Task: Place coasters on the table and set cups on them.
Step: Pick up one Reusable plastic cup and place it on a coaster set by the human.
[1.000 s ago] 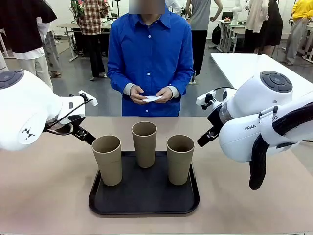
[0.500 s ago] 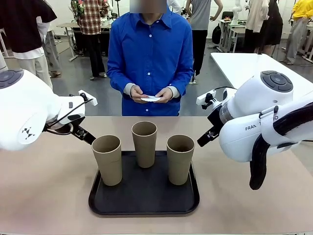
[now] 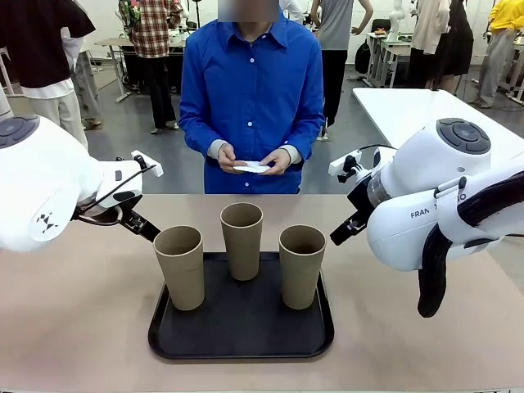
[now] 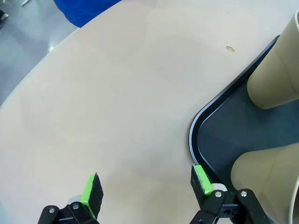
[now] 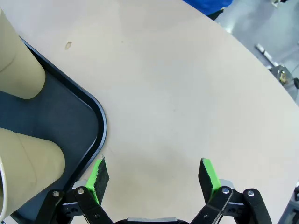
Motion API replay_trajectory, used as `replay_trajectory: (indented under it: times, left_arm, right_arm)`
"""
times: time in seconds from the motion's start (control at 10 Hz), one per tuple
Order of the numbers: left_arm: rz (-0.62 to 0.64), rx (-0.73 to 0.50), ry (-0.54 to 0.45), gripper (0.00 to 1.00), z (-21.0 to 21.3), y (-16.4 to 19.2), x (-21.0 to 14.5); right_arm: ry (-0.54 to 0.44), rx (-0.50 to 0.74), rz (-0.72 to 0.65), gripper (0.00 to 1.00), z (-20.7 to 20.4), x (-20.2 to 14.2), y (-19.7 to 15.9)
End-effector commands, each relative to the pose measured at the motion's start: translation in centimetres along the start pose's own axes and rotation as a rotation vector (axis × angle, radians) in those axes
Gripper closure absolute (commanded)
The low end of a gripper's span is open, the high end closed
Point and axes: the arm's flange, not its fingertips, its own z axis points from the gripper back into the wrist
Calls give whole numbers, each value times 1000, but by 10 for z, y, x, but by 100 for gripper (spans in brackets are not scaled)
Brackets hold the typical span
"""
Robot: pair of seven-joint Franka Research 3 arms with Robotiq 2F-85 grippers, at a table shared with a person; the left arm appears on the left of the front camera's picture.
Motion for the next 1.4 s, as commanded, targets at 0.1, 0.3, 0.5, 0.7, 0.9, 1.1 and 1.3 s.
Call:
replay_trajectory:
  times: [0.1,0.3,0.5,0.7,0.9,1.1,1.3]
  left_arm:
    - [0,0,0,0,0,0,0]
    - [0,0,0,0,0,0,0]
    - [0,0,0,0,0,0,0]
    - [2,24,2,0,17,2,-3]
    - [39,77,23,0,57,15,-11]
    - [63,20,71,0,105,22,-34]
    - [41,-124,112,0,142,19,-69]
  right_arm:
    - [0,0,0,0,0,0,0]
    - [0,0,0,0,0,0,0]
    - [0,0,0,0,0,0,0]
    - [74,2,-13,0,26,-7,-6]
    - [95,0,-25,0,71,-20,1]
    - [163,-39,2,0,111,-34,19]
    - [206,-46,7,0,149,-54,38]
